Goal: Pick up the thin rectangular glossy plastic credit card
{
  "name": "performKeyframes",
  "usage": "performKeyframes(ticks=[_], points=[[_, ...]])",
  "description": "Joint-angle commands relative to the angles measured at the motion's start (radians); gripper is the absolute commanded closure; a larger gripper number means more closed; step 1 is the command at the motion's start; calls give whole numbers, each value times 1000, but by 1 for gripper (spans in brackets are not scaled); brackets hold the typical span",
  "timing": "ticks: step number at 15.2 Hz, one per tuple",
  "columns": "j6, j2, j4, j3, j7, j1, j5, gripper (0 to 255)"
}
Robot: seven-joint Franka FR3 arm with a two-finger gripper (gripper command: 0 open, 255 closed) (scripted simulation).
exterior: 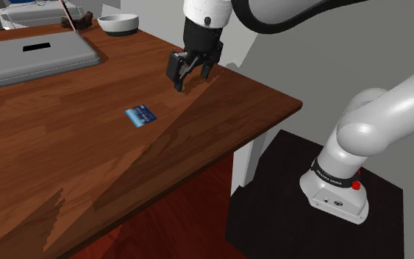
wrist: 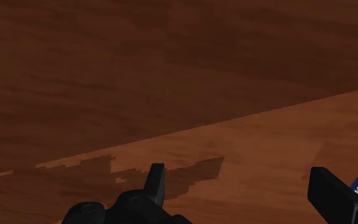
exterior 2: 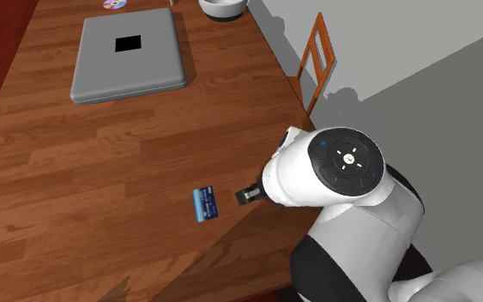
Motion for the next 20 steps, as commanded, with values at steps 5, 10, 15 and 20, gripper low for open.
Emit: performKeyframes(ticks=[5,10,15,20], points=[[95,146,143,247,267,-140,-141,0],[94,321,326,553,536,-362,-382,0],[131,355,308,629,602,-417,-440,0],[170,366,272,654,632,-435,-462,0]])
